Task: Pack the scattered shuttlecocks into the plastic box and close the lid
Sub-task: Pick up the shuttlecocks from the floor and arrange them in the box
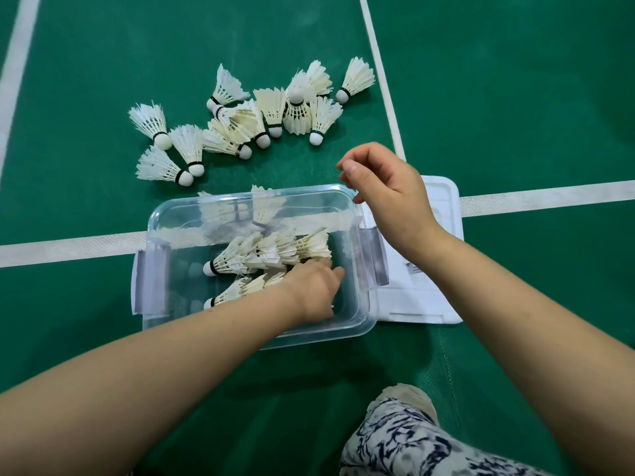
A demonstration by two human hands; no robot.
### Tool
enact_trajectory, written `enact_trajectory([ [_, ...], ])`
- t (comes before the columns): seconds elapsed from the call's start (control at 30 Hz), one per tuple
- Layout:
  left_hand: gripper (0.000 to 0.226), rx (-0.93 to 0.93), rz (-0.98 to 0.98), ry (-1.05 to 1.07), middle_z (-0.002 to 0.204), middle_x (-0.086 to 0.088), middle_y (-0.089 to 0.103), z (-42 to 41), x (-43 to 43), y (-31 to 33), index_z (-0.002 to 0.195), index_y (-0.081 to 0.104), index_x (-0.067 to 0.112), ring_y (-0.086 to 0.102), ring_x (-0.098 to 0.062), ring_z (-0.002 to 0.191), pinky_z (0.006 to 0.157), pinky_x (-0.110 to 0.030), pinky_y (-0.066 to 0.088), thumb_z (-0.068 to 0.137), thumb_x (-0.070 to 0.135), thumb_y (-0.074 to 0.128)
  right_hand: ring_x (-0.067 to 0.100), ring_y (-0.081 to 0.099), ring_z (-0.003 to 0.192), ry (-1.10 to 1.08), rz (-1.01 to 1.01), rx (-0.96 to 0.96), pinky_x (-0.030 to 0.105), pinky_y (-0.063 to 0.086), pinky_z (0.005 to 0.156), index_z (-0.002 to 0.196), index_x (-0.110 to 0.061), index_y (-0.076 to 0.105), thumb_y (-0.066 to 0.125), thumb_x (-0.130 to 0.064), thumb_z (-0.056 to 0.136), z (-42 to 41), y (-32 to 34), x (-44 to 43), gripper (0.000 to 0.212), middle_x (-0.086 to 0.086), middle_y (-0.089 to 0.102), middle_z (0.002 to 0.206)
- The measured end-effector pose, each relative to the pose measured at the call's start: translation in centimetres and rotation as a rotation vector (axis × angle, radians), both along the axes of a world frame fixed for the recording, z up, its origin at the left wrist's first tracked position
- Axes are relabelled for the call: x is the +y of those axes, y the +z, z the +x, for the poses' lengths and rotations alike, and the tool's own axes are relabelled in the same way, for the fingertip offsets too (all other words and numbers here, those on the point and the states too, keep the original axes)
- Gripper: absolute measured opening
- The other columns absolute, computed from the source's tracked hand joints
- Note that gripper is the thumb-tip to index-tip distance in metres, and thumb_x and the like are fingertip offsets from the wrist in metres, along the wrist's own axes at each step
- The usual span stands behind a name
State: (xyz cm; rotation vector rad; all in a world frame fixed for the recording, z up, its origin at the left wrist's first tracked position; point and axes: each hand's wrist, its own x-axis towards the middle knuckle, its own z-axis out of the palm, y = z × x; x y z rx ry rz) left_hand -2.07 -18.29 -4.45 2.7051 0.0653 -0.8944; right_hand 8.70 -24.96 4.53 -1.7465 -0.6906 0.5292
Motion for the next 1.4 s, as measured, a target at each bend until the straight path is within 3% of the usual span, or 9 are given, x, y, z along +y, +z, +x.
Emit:
enact_trajectory([
  [0.17,0.077,-0.016,-0.205,0.152,0.135,-0.008,0.042,-0.2,1.6,0.5,0.138,0.031,0.014,0.044,-0.026,0.120,0.099,-0.033,0.039,0.075,0.036,0.069,0.016,0.052,0.077,-0.011,-0.009,0.012,0.036,0.046,0.070,0.076,-0.028,0.055,0.048,-0.028,0.083,0.1,-0.2,-0.3,0.009,-0.007,0.056,0.073],
  [0.33,0.047,-0.057,-0.120,0.189,0.127,-0.007,0.053,-1.2,3.7,1.4,0.131,0.042,0.017,0.050,-0.024,0.114,0.092,-0.031,0.042,0.087,0.026,0.055,0.016,0.053,0.077,0.003,-0.011,0.014,0.032,0.045,0.070,0.075,-0.030,0.055,0.048,-0.029,0.082,-0.3,0.0,0.1,0.010,-0.008,0.056,0.073],
  [0.47,0.030,-0.108,-0.217,0.194,0.113,-0.001,0.064,-1.7,4.5,2.7,0.118,0.056,0.018,0.058,-0.019,0.102,0.088,-0.032,0.047,0.089,0.025,0.053,0.015,0.052,0.074,0.027,-0.023,-0.001,0.032,0.045,0.070,0.075,-0.032,0.055,0.050,-0.029,0.082,-0.1,0.3,0.9,0.009,-0.007,0.057,0.072],
  [0.8,0.027,-0.685,-0.189,0.403,0.077,-0.005,0.069,1.2,12.8,9.0,0.086,0.066,0.013,0.061,-0.025,0.071,0.067,-0.036,0.049,0.079,0.026,0.044,0.009,0.048,0.070,0.158,-0.177,-0.205,0.023,0.039,0.068,0.092,-0.024,0.056,0.057,-0.015,0.087,2.6,1.7,8.4,0.011,-0.010,0.054,0.074],
  [0.9,0.024,-0.730,-0.135,0.556,0.080,-0.007,0.069,1.7,16.1,9.0,0.088,0.067,0.011,0.059,-0.025,0.073,0.067,-0.033,0.047,0.084,0.024,0.048,0.019,0.052,0.095,0.196,-0.424,-0.307,0.026,0.040,0.085,0.125,-0.026,0.044,0.062,-0.024,0.081,4.5,0.2,11.4,0.047,0.000,0.053,0.107],
  [0.97,0.016,-0.746,-0.111,0.652,0.084,-0.005,0.069,1.3,17.4,8.4,0.090,0.067,0.011,0.057,-0.022,0.073,0.066,-0.031,0.044,0.088,0.019,0.053,0.030,0.040,0.121,0.241,-0.586,-0.367,0.035,0.033,0.104,0.138,-0.032,0.030,0.066,-0.031,0.076,5.3,-1.4,13.0,0.072,0.008,0.038,0.134],
  [1.07,0.015,-0.766,-0.127,0.729,0.084,-0.002,0.068,-0.2,17.6,7.0,0.091,0.067,0.010,0.055,-0.017,0.072,0.066,-0.029,0.043,0.088,0.017,0.054,0.035,0.017,0.136,0.287,-0.740,-0.369,0.044,0.025,0.110,0.143,-0.041,0.019,0.074,-0.042,0.069,6.0,-3.9,15.9,0.092,0.005,0.011,0.153],
  [1.23,0.023,-0.810,-0.262,0.908,0.082,0.003,0.066,-1.8,17.1,6.2,0.090,0.066,0.013,0.053,-0.007,0.077,0.071,-0.025,0.044,0.080,0.023,0.048,0.035,-0.010,0.143,0.438,-0.867,-0.510,0.054,0.014,0.115,0.143,-0.045,0.013,0.077,-0.055,0.061,7.0,-7.5,21.6,0.104,0.004,-0.013,0.157],
  [1.4,0.021,-0.874,-0.361,1.064,0.081,0.006,0.065,-2.3,17.3,6.4,0.095,0.065,0.016,0.057,-0.006,0.079,0.075,-0.022,0.048,0.080,0.022,0.051,0.041,0.003,0.141,0.493,-1.027,-0.599,0.051,0.018,0.115,0.143,-0.043,0.013,0.072,-0.062,0.062,8.8,-9.1,26.1,0.102,0.008,-0.011,0.156],
])
